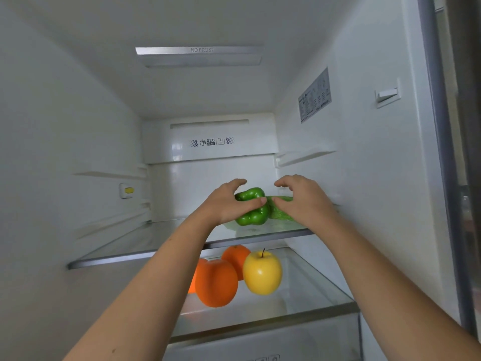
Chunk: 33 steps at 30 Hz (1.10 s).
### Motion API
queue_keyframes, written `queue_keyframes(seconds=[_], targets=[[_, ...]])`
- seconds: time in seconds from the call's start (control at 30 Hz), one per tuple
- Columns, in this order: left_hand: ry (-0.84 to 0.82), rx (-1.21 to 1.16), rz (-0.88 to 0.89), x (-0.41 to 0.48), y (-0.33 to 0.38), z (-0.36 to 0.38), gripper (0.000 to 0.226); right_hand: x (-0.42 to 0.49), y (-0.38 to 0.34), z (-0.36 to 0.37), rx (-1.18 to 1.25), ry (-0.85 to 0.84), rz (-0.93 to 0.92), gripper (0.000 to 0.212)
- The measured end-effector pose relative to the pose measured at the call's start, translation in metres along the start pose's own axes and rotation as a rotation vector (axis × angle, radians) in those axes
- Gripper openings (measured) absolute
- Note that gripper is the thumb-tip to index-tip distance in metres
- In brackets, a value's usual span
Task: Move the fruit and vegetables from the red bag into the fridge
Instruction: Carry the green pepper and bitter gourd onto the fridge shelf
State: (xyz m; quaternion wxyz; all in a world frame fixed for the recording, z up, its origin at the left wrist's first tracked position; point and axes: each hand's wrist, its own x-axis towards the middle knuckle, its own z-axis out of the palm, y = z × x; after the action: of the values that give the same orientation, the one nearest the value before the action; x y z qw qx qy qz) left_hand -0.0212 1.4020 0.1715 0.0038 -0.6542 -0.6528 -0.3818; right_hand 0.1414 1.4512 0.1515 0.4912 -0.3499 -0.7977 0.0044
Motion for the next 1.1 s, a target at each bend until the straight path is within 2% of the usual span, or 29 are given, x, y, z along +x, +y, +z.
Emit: queue_keyframes(seconds=[0.07, 0.2, 0.33, 0.43, 0.67, 0.87, 1.1], targets=[[0.116, 0.031, 0.064, -0.011, 0.003, -0.006, 0.065, -0.01, -0.009, -0.004, -0.013, 0.035, -0.02, 0.036], [0.428, 0.1, 0.212, -0.051, 0.002, -0.008, 0.04, -0.038, -0.025, -0.012, -0.095, 0.111, -0.1, 0.031], [0.523, 0.086, 0.232, -0.103, -0.002, 0.007, 0.043, -0.069, -0.04, -0.015, -0.168, 0.141, -0.143, 0.027], [0.606, 0.162, 0.263, -0.134, -0.004, 0.019, 0.043, -0.094, -0.052, -0.014, -0.207, 0.155, -0.164, 0.034], [0.525, 0.158, 0.26, -0.208, -0.023, 0.042, 0.04, -0.176, -0.076, -0.009, -0.297, 0.196, -0.138, 0.035], [0.411, 0.151, 0.332, -0.277, -0.03, 0.069, 0.04, -0.263, -0.086, -0.008, -0.395, 0.095, -0.051, 0.038], [0.232, 0.013, 0.325, -0.346, -0.013, 0.104, 0.042, -0.343, -0.103, -0.043, -0.5, 0.018, 0.075, 0.039]])
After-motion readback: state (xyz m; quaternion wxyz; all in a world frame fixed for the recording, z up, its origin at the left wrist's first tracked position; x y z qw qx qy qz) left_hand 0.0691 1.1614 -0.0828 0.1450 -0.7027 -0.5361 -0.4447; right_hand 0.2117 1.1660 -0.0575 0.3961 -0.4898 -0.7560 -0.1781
